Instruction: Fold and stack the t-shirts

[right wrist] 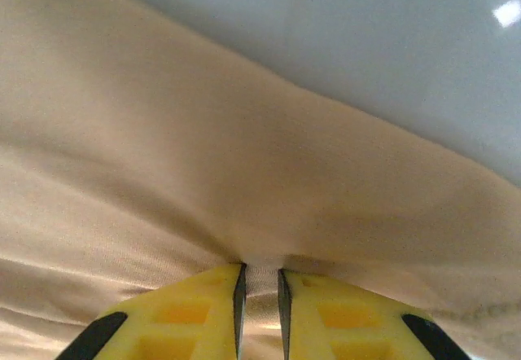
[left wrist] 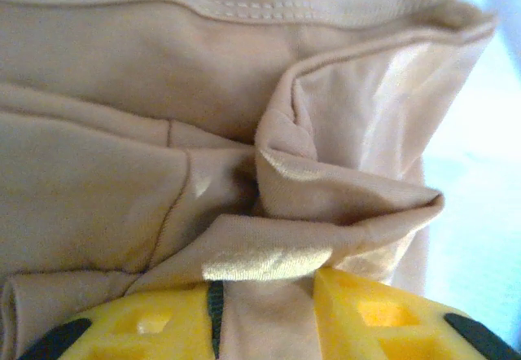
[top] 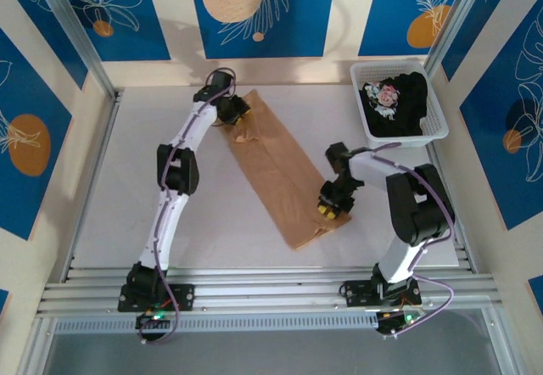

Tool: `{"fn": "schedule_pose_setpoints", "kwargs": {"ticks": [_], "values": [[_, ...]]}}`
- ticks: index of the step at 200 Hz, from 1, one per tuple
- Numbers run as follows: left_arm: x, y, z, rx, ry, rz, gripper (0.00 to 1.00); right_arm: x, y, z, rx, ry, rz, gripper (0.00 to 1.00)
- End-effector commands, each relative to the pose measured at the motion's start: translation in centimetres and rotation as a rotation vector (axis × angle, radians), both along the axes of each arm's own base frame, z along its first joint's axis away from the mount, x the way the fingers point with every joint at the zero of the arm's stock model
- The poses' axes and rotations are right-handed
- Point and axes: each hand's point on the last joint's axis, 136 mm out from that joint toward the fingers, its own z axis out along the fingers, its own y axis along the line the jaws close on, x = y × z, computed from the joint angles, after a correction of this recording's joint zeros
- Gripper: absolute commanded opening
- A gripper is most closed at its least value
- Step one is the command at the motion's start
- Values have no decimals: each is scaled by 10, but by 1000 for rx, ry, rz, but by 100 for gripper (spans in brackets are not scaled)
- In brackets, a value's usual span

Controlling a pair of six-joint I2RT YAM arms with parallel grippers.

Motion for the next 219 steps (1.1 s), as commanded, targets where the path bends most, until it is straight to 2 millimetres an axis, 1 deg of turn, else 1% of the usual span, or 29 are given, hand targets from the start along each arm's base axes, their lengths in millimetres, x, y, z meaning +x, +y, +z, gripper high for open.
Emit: {"fn": "schedule_pose_setpoints", "kwargs": {"ticks": [1, 12, 19, 29, 38, 46, 51, 55, 63, 67, 68, 71, 72, 79, 80, 83, 84, 90, 101, 109, 113, 125, 133, 143, 149, 165, 196, 207, 219], "values": [[19, -47, 23, -161, -141, -53, 40, -20, 42, 4, 38, 59, -71, 23], [23, -51, 56, -164, -220, -68, 42, -21, 53, 10, 29, 44, -38, 24], [22, -48, 76, -147, -249, -70, 44, -19, 56, 15, 20, 29, -21, 25], [16, -46, 105, -113, -286, -91, 46, -17, 56, 21, 12, 15, -3, 28], [6, -39, 127, -63, -299, -105, 49, -15, 54, 29, 12, 1, 7, 31], [-6, -33, 141, -15, -294, -121, 51, -13, 51, 36, 19, -15, 12, 34], [-14, -30, 147, 8, -280, -131, 51, -12, 48, 41, 23, -28, 17, 36], [-22, -26, 151, 26, -265, -137, 51, -11, 45, 46, 28, -42, 20, 38], [-40, -17, 151, 62, -214, -139, 51, -9, 40, 57, 37, -80, 34, 40], [-51, -14, 150, 74, -185, -143, 51, -7, 37, 62, 43, -106, 43, 41], [-54, -14, 147, 77, -173, -145, 51, -7, 36, 64, 44, -111, 43, 41], [-63, -13, 148, 80, -157, -151, 51, -5, 35, 67, 49, -130, 54, 42], [-66, -13, 144, 82, -144, -153, 51, -4, 34, 69, 53, -138, 58, 42], [-89, -12, 141, 84, -97, -164, 51, 0, 31, 77, 75, -186, 83, 42], [-93, -12, 138, 85, -84, -164, 51, 1, 31, 78, 79, -192, 87, 42], [-103, -12, 135, 84, -62, -165, 50, 2, 30, 80, 88, -210, 98, 43], [-107, -12, 131, 85, -46, -166, 50, 3, 30, 81, 92, -217, 102, 43], [-129, -12, 124, 75, 3, -170, 50, 6, 28, 84, 112, -253, 128, 42], [-169, -16, 104, 47, 94, -169, 48, 14, 28, 85, 160, -310, 169, 39], [-194, -17, 89, 28, 148, -150, 47, 19, 30, 84, 206, -340, 195, 36], [-205, -18, 82, 17, 167, -143, 47, 22, 33, 83, 228, -351, 207, 35], [-228, -21, 63, -16, 205, -103, 45, 28, 38, 77, 255, -359, 243, 34], [-235, -25, 55, -43, 214, -85, 44, 31, 41, 71, 256, -356, 266, 33], [-237, -33, 48, -53, 210, -80, 43, 34, 43, 62, 255, -342, 279, 31], [-237, -36, 45, -33, 209, -85, 42, 35, 43, 55, 250, -330, 278, 30], [-238, -37, 29, 35, 247, -96, 40, 35, 45, 38, 249, -292, 283, 28], [-240, -19, -8, 157, 334, -81, 39, 23, 55, 16, 246, -200, 294, 27], [-243, -8, -24, 192, 377, -72, 38, 17, 60, 10, 247, -170, 295, 27], [-246, 5, -38, 233, 415, -65, 38, 9, 71, 3, 262, -130, 292, 27]]}}
